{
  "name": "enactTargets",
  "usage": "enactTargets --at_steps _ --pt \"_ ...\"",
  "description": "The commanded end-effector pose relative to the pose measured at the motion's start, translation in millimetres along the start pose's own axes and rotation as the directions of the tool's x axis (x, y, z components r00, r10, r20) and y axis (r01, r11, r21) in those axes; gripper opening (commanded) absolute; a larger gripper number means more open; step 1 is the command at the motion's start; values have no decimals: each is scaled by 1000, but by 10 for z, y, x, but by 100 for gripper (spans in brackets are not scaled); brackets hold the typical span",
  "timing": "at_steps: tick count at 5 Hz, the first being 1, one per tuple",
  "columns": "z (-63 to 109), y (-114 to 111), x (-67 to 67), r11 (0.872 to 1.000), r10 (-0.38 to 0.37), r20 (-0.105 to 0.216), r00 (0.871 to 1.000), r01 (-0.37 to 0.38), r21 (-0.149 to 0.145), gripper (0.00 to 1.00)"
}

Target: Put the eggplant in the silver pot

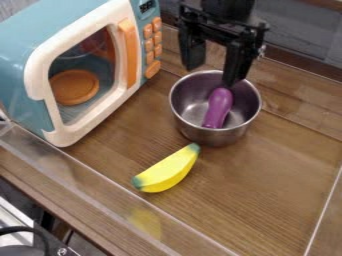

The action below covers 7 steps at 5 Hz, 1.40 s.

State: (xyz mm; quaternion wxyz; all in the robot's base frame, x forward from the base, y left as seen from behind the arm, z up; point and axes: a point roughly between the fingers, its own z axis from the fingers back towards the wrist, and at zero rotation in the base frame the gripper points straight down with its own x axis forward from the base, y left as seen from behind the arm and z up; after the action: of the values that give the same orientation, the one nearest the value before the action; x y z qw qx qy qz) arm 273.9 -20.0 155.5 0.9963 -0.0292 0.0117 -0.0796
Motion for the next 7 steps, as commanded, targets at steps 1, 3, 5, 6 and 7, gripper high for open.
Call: enactTargets --at_steps 1,3,5,6,7 --pt "340 -38 26 999 44 87 995 -45 13 100" --pt "124 -20 56 997 -80 74 994 79 11 0" --pt "148 94 47 990 -142 61 988 143 2 100" --pt "89 111 30 994 -113 68 991 113 -1 100" --pt "33 119 16 997 -83 76 994 83 -3 100"
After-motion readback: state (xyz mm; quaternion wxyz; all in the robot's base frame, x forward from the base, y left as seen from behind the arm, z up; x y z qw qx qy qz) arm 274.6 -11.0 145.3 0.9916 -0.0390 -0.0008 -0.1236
